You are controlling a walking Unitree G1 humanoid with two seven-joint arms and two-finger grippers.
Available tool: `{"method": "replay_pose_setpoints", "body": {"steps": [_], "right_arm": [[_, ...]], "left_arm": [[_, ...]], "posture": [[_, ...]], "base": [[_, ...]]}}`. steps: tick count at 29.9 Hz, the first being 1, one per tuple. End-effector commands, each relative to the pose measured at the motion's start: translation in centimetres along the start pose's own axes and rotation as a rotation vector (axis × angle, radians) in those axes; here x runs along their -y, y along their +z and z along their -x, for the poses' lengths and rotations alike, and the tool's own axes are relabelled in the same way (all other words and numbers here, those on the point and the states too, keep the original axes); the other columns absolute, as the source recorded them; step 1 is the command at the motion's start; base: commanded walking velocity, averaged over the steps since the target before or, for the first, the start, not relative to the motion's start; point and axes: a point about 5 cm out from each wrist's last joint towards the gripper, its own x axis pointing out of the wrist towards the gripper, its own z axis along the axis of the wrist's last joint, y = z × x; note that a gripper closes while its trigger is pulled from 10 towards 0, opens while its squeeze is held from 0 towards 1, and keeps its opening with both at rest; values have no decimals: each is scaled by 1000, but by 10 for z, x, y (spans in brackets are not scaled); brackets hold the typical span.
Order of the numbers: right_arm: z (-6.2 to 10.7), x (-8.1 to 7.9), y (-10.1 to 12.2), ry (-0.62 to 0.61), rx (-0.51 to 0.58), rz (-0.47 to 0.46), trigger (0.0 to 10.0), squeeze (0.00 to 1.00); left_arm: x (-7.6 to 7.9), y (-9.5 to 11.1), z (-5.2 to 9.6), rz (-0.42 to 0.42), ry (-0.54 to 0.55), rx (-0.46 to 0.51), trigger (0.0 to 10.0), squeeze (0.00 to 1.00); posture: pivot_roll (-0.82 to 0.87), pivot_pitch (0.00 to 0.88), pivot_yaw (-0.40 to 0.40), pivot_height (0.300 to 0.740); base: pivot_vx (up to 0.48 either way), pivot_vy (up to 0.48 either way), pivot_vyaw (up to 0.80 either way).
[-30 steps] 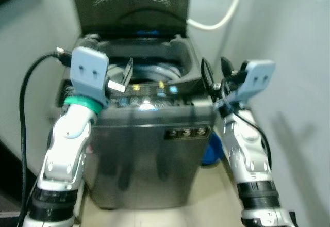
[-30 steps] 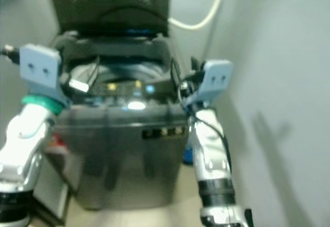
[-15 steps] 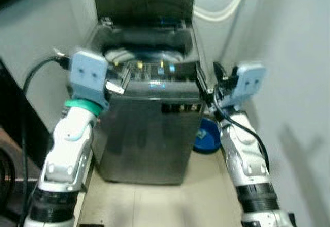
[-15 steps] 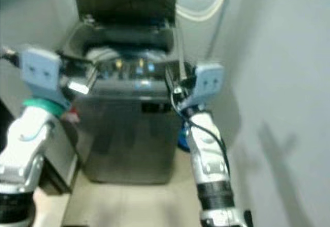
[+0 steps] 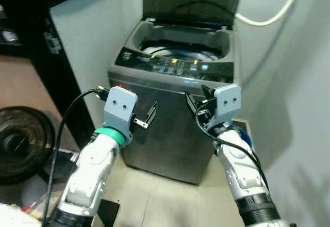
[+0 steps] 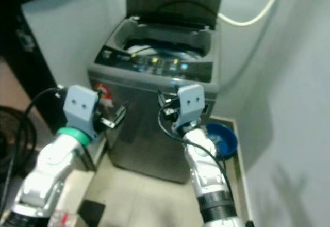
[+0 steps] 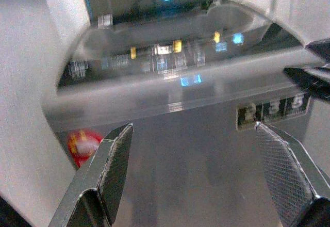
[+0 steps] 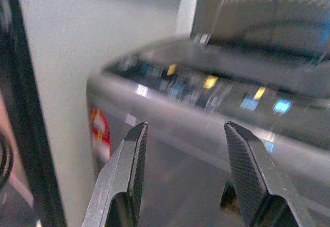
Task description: Clothes washing
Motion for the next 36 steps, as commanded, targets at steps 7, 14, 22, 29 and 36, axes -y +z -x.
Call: {"method": "replay_pose_setpoints", "body": {"steps": [7, 14, 22, 29, 36], "right_arm": [[33, -4, -64, -27, -260, -50, 10000, 0], [47, -2, -83, -41, -335, -40, 10000, 0], [46, -2, -85, -42, -334, -40, 10000, 0], [48, -2, -89, -44, -344, -41, 10000, 0], [56, 0, -99, -51, -381, -39, 10000, 0]], "left_arm": [[10, -54, 17, -2, -13, -194, 10000, 0], [7, -69, 26, -20, 17, -250, 10000, 0], [7, -72, 27, -34, 29, -253, 10000, 0], [6, -77, 29, -53, 38, -264, 10000, 0], [6, -83, 30, -65, 46, -275, 10000, 0]], "posture": [[59, 65, -8, 740], [60, 69, -9, 740], [63, 69, -9, 740], [60, 66, -5, 740], [55, 60, -6, 740]], "base": [[0, 0, 783], [0, 0, 781], [0, 0, 781], [0, 0, 781], [0, 0, 779]]}}
